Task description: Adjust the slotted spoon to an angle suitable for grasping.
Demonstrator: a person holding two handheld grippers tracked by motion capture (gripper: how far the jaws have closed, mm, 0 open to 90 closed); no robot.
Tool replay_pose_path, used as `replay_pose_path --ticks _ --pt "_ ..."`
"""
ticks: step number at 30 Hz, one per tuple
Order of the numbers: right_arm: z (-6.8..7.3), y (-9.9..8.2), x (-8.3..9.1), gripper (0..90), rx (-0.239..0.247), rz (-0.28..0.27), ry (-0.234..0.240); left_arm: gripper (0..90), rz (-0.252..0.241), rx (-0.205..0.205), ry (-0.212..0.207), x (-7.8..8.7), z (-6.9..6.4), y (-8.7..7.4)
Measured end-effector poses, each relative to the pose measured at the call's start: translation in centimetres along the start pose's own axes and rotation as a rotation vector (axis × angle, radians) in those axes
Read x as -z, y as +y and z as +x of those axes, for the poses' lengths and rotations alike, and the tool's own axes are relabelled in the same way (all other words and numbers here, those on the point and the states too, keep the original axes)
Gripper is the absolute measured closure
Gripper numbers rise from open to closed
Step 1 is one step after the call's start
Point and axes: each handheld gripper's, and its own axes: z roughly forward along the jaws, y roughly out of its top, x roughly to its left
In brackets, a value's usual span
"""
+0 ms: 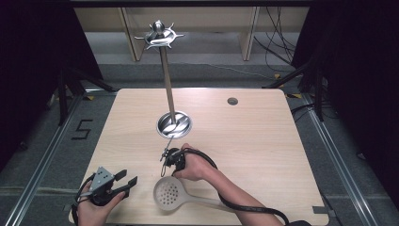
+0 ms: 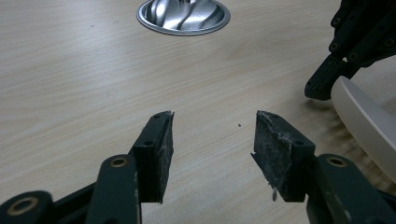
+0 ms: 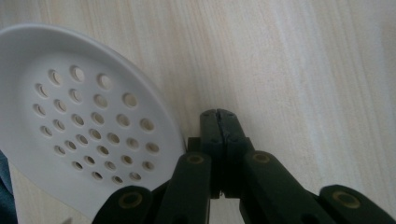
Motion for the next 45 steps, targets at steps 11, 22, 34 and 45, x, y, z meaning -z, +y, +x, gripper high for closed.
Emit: replay_pose_path --ticks 11,22,34,45 --pt "0.5 0.1 -0.1 90.0 0.004 0.010 0.009 46.7 -0.002 0.002 -0.001 0.0 0.0 0.0" --pt "-2.7 -2.0 3.5 70.6 -0.085 -0.072 -0.123 46.7 -0.003 0.003 0.002 0.1 0.1 0.0" --pt "-6.3 -12.3 10.1 63.6 -0.317 -0.091 -0.212 46.0 -0.023 -0.002 -0.001 0.0 -0.3 0.4" --pt "-3.1 -19.9 13.4 90.0 -0.453 -0.120 -0.205 46.0 -0.025 -0.056 -0.009 0.2 -1.1 1.6"
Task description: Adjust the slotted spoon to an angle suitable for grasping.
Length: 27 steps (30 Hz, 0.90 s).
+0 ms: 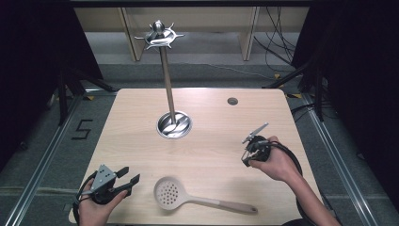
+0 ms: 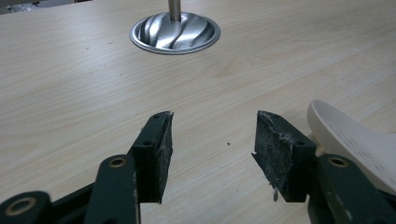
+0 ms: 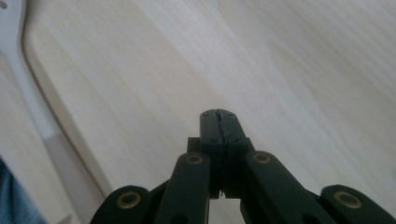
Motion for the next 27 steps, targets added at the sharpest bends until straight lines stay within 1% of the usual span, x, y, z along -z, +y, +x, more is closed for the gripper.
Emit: replay_pose_path --ticks 1,2,3,4,5,6,7,8,9,10,11,12,13,14,15,16,17,18,19,20,21,22,24,25,26,27 --pt "0.2 -0.6 0.4 90.0 -0.016 0.007 0.001 46.0 0.002 -0.008 -0.010 0.0 -0.1 0.3" --pt "0.4 -1.2 0.7 90.0 -0.018 0.007 0.010 46.0 0.003 -0.009 -0.026 -0.1 -0.3 0.7" --pt "0.4 -1.7 1.0 90.0 -0.009 0.000 0.016 46.0 0.006 -0.031 -0.041 -0.2 -0.5 1.2" --pt "0.7 -2.3 1.3 90.0 -0.041 0.009 0.011 46.0 0.017 -0.065 -0.058 -0.2 -0.9 1.8" --pt "0.7 -2.9 1.5 90.0 -0.044 0.003 0.016 45.9 0.022 -0.104 -0.079 -0.5 -1.4 2.6" --pt "0.6 -3.4 1.6 90.0 -0.046 -0.004 0.010 45.9 0.027 -0.120 -0.102 -0.7 -2.0 3.2" --pt "0.7 -4.0 1.7 90.0 -0.070 0.000 0.000 45.9 0.027 -0.163 -0.126 -1.0 -2.5 4.0" --pt "0.6 -4.5 1.9 90.0 -0.081 0.001 0.002 45.8 0.035 -0.195 -0.154 -1.3 -3.1 4.7" --pt "0.5 -4.9 1.9 90.0 -0.078 -0.010 -0.001 45.8 0.041 -0.208 -0.177 -1.8 -3.9 5.3" --pt "0.6 -5.3 1.9 90.0 -0.091 -0.009 0.003 45.7 0.059 -0.254 -0.206 -2.2 -4.6 5.9" --pt "0.6 -5.7 1.9 90.0 -0.089 -0.019 0.013 45.6 0.081 -0.296 -0.227 -2.5 -5.3 6.5" --pt "0.8 -6.0 2.0 90.0 -0.120 -0.012 0.001 45.6 0.088 -0.320 -0.255 -3.0 -6.1 6.9" --pt "1.0 -6.3 2.1 90.0 -0.154 -0.005 0.014 45.7 0.116 -0.368 -0.281 -3.3 -6.8 7.4" --pt "0.8 -6.6 2.0 89.8 -0.120 -0.028 0.001 45.7 0.136 -0.400 -0.310 -3.6 -7.5 7.8" --pt "0.8 -6.9 2.1 89.5 -0.135 -0.032 -0.002 46.0 0.155 -0.436 -0.338 -4.0 -8.1 8.2" --pt "0.8 -7.2 2.1 89.4 -0.142 -0.040 -0.001 46.3 0.177 -0.459 -0.356 -4.3 -8.7 8.6" --pt "0.7 -7.5 2.0 89.2 -0.154 -0.052 0.000 46.6 0.197 -0.481 -0.382 -4.7 -9.4 8.9" --pt "0.6 -7.8 2.0 88.7 -0.160 -0.054 -0.008 46.6 0.217 -0.504 -0.401 -5.0 -9.9 9.2" --pt "0.8 -8.1 2.0 87.8 -0.208 -0.039 -0.006 47.0 0.232 -0.529 -0.426 -5.5 -10.6 9.5" --pt "0.4 -8.4 2.1 86.8 -0.198 -0.043 -0.026 47.7 0.243 -0.547 -0.439 -5.8 -11.0 9.7" --pt "0.2 -8.7 2.0 84.9 -0.185 -0.064 -0.039 47.9 0.260 -0.573 -0.462 -6.2 -11.4 9.9" --pt "0.1 -8.9 2.0 83.4 -0.209 -0.072 -0.058 47.9 0.281 -0.596 -0.481 -6.5 -11.9 10.1" --pt "-0.2 -9.6 1.8 79.3 -0.224 -0.115 -0.084 47.9 0.307 -0.628 -0.516 -7.3 -12.8 10.3" --pt "-0.3 -10.0 1.7 77.6 -0.250 -0.125 -0.091 47.9 0.321 -0.654 -0.531 -7.6 -13.1 10.5" --pt "-0.7 -10.3 1.6 76.1 -0.246 -0.154 -0.110 47.9 0.332 -0.660 -0.548 -7.8 -13.5 10.6" --pt "-0.7 -10.7 1.7 75.8 -0.294 -0.172 -0.123 47.8 0.333 -0.666 -0.561 -8.1 -13.9 10.7"
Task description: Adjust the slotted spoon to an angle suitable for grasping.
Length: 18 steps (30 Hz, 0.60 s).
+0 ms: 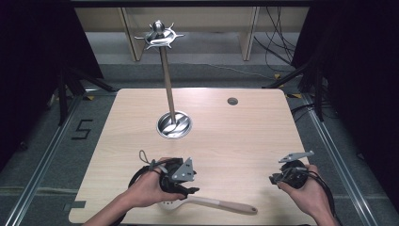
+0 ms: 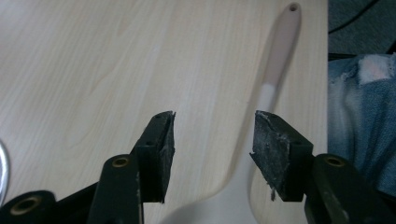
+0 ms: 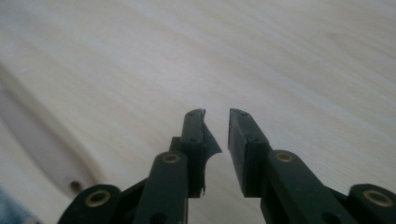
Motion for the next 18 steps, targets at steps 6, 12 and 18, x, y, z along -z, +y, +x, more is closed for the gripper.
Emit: replay_pose_path --ticks 6,12,18 --pt "-2.7 -1.2 1.4 72.1 -0.109 -0.115 -0.121 47.9 0.009 -0.019 -0.070 -1.7 -0.1 1.8" --pt "-4.3 -2.2 1.9 71.1 -0.188 -0.140 -0.153 48.0 0.063 -0.062 -0.098 -2.5 0.0 2.8" --pt "-5.1 -2.4 2.1 70.9 -0.188 -0.165 -0.168 48.8 0.107 -0.084 -0.121 -3.0 -0.3 3.1"
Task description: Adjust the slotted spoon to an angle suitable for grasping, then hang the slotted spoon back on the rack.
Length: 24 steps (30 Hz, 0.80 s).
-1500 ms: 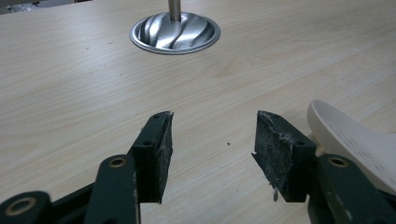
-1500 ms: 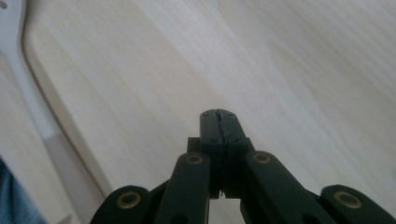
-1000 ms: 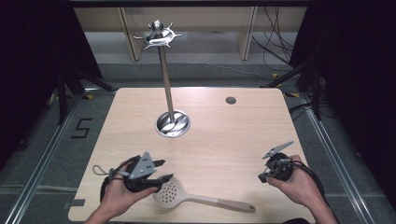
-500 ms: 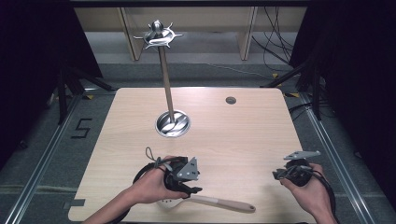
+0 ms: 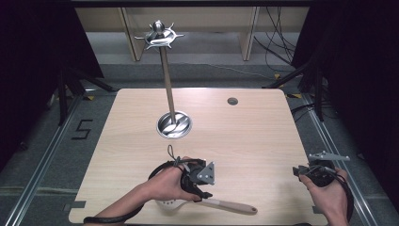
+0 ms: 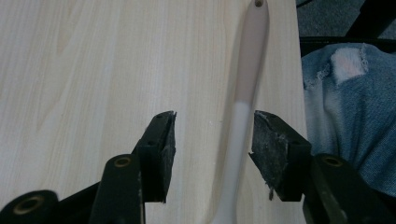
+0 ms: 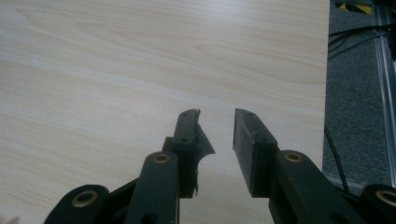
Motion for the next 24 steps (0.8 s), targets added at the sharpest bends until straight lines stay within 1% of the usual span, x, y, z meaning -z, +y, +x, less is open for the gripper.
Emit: replay_pose_path --ticks 1,2,3,4,5,6,8,9,10,11,12,13,14,16,17,18,19,20,21,22,24 --pt "-0.1 0.0 -0.1 70.8 0.006 -0.006 0.004 48.8 0.000 0.001 -0.002 0.0 0.0 0.1" --pt "-0.3 0.1 -0.1 70.8 0.036 -0.001 0.006 48.8 0.002 0.000 -0.002 -0.1 0.0 0.1" --pt "-0.4 0.0 -0.3 70.8 0.041 -0.009 0.004 48.8 0.003 0.003 -0.001 -0.1 0.0 0.1" --pt "-0.2 0.1 -0.2 70.8 0.011 0.010 0.004 48.8 0.007 0.003 0.001 -0.1 0.1 0.2" --pt "-0.4 0.1 -0.4 70.8 0.047 -0.012 -0.001 48.8 0.011 0.002 0.003 -0.1 0.1 0.2" --pt "-0.1 0.2 -0.2 70.8 0.004 0.011 0.003 48.8 0.011 0.002 0.005 -0.1 0.2 0.2" --pt "-0.2 0.3 -0.3 70.8 0.020 0.000 0.012 48.8 0.014 0.004 0.003 -0.1 0.2 0.3" --pt "0.0 0.3 -0.4 70.8 -0.010 -0.017 0.012 48.9 0.015 0.004 0.002 -0.1 0.2 0.4" --pt "0.2 0.4 -0.3 70.8 -0.026 -0.016 0.004 49.0 0.018 0.003 0.001 -0.1 0.2 0.5" --pt "0.3 0.5 -0.3 70.8 -0.039 -0.012 0.009 49.1 0.021 -0.002 0.000 -0.1 0.2 0.5" --pt "0.1 0.5 -0.2 70.8 -0.013 -0.003 0.003 49.1 0.025 0.000 -0.003 -0.2 0.2 0.6" --pt "-0.2 0.6 -0.3 70.8 0.015 -0.006 0.008 49.2 0.036 -0.010 -0.002 -0.3 0.2 0.8" --pt "-0.2 0.6 -0.3 70.7 0.011 -0.005 0.009 49.3 0.047 -0.017 -0.004 -0.4 0.2 1.0" --pt "-0.1 0.6 -0.5 70.6 -0.011 -0.031 0.020 49.4 0.061 -0.029 -0.011 -0.7 0.2 1.3" --pt "-0.3 0.7 -0.2 70.6 0.008 -0.004 -0.007 49.5 0.068 -0.033 -0.015 -0.9 0.2 1.6" --pt "-0.6 0.7 -0.5 70.5 0.031 -0.021 0.013 49.7 0.078 -0.039 -0.021 -1.1 0.2 1.8" --pt "-0.5 0.7 -0.5 70.4 0.004 -0.027 0.025 49.8 0.088 -0.046 -0.029 -1.3 0.2 2.1" --pt "-0.6 0.6 -0.5 70.3 0.017 -0.019 0.025 49.8 0.096 -0.052 -0.032 -1.5 0.2 2.3" --pt "-0.3 0.5 -0.3 70.3 -0.037 0.004 0.017 50.0 0.102 -0.059 -0.035 -1.8 0.2 2.6" --pt "-0.3 0.4 -0.3 70.3 -0.044 0.005 0.019 50.2 0.109 -0.056 -0.041 -2.0 0.1 2.8" --pt "-0.6 0.4 -0.3 70.3 -0.033 -0.014 0.024 50.5 0.118 -0.068 -0.049 -2.5 0.0 3.2"
